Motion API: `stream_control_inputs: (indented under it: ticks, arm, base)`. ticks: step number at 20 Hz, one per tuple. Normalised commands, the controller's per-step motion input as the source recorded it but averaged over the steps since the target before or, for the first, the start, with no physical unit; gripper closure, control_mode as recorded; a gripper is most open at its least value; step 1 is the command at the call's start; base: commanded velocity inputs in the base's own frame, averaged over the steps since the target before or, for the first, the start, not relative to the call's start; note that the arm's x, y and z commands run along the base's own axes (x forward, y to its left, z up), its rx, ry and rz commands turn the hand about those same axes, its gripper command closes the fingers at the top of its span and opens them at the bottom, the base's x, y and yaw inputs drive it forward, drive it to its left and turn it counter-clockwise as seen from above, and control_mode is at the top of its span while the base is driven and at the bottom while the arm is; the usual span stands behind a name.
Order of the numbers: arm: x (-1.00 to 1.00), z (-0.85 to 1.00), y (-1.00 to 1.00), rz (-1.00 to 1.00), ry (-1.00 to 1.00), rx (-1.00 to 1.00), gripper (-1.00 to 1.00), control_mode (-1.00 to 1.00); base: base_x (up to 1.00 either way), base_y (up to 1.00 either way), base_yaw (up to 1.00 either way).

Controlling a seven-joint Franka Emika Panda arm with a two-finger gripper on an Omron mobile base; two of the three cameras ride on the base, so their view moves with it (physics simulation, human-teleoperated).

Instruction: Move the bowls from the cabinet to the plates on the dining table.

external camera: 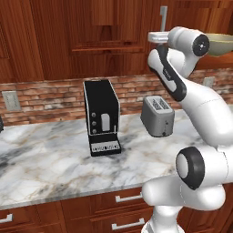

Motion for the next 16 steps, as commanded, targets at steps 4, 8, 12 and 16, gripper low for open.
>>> stream_control_inputs:
  ticks: [4, 8, 12, 16]
  arm:
    - [-0.58, 0.0, 0.04, 0.0, -0.05, 0.0, 1.0, -1.0]
    - [-0.84, 0.0, 0.1, 0.0, -0.08, 0.01, 1.0, -1.0]
    - [-0.81, -0.01, 0.18, 0.0, -0.07, 0.02, 1.0, -1.0]
    - [-0.75, -0.04, 0.26, 0.0, -0.04, 0.01, 1.0, -1.0]
  base:
    - [0.0, 0.0, 0.0]
    - [0.0, 0.0, 0.0]
    - [0.0, 0.0, 0.0]
    - [0.0, 0.0, 0.0]
